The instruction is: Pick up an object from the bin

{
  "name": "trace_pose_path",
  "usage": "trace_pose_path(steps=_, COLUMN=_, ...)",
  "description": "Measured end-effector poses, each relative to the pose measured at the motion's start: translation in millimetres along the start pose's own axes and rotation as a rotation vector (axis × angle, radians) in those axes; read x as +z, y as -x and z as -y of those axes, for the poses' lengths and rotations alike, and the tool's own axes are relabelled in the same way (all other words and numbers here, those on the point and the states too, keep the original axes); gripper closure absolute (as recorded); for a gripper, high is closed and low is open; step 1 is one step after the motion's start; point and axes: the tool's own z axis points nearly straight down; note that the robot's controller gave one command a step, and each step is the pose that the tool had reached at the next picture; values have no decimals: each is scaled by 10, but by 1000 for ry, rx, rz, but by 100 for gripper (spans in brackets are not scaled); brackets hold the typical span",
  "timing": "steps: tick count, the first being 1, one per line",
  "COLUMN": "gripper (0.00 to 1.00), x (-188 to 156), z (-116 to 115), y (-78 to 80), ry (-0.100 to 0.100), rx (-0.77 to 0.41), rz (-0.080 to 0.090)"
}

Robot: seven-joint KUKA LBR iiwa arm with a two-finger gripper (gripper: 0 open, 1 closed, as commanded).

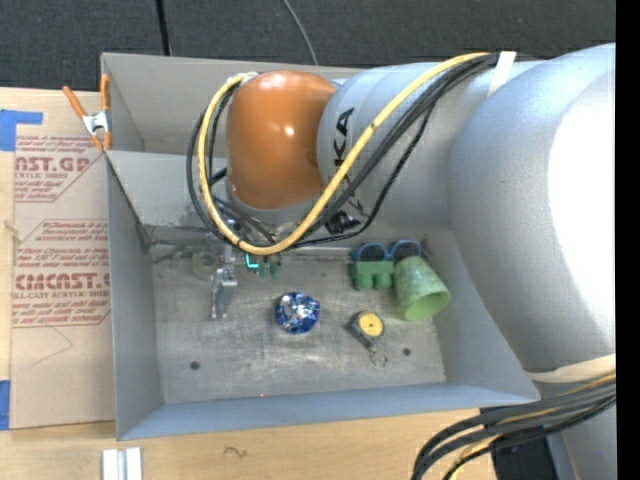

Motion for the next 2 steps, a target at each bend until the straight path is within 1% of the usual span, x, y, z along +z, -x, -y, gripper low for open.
trace_pose_path(steps=1, gripper=0, x=237, z=791, y=-93, ry=-4, rx=-40, rz=3)
trace_pose_path(steps=2, gripper=0, x=864, z=1417, y=-56, ry=3, rx=-264, rz=11)
